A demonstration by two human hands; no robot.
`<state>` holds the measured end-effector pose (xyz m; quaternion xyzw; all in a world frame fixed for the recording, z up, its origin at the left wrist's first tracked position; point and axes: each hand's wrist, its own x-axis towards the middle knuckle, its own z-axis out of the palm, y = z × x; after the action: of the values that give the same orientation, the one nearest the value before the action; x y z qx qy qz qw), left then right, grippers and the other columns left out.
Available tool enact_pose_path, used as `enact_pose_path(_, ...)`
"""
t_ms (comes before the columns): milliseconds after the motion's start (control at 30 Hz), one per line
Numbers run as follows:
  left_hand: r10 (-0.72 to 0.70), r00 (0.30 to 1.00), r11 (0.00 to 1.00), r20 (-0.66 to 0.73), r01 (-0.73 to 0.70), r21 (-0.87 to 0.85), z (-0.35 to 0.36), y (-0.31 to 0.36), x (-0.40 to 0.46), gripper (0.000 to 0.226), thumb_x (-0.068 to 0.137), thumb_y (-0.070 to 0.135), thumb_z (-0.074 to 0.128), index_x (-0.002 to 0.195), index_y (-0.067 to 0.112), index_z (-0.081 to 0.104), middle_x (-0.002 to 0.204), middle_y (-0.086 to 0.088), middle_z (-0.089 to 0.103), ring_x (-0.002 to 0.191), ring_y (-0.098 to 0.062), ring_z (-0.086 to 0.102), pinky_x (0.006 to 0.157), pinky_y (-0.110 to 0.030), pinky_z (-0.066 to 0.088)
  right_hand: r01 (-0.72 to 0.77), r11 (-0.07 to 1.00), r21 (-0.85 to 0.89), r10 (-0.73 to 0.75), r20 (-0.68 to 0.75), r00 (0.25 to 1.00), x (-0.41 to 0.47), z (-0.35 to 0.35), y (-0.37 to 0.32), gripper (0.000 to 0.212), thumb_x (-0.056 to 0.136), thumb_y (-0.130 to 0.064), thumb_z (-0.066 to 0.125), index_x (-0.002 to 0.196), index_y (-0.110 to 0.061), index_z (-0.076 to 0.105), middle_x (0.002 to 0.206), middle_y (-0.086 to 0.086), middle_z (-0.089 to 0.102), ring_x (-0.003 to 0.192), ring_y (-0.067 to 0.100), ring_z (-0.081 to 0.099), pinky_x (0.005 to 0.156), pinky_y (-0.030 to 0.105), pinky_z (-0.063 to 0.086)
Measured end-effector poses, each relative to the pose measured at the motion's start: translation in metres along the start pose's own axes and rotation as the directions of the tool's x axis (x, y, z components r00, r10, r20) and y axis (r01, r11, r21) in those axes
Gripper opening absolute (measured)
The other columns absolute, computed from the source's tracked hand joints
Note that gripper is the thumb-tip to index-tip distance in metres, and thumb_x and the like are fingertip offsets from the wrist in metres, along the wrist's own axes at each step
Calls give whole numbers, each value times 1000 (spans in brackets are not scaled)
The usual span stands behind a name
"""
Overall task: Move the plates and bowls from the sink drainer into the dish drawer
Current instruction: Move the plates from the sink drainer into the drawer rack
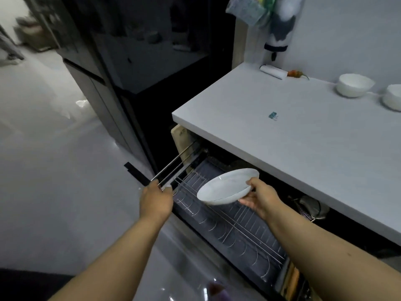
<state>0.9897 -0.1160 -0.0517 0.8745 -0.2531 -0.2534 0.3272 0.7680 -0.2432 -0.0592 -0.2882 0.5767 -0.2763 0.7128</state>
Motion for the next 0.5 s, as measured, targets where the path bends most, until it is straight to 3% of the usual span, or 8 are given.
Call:
enact_pose_path(100,94,995,964,-26,-84,254,4,-1,31,66,96,42,42,150,9,23,158,-12,20,146,-28,16,118,-41,16,-32,999,-16,32,1,999,37,21,-3,8,91,-11,52,91,-3,52,76,13,54,61,23,58,43,25,56)
enact_pose_path(200,118,993,891,-12,-101,443,10,-5,62,72,97,50,33,154,14,6,162,-8,-3,149,-23,-6,121,-42,-1,-54,997,-61,54,-7,999,75,42,-4,19,89,-12,56,103,1,53,79,15,56,61,24,60,44,26,56)
enact_pose_path(300,132,991,819,33,-128,560,16,-9,85,73,97,52,26,153,14,-1,161,-8,-10,148,-22,-14,118,-43,-8,-50,994,-101,48,-28,998,108,62,-6,27,89,-13,57,111,1,53,89,17,60,65,23,63,47,26,57)
enact_pose_path(500,143,987,724,67,-151,673,25,-19,134,74,97,52,21,152,11,-5,161,-10,-9,147,-22,-15,116,-45,-13,-27,987,-158,26,-8,1000,160,99,-3,32,88,-16,61,115,0,54,106,19,63,64,21,67,68,36,61)
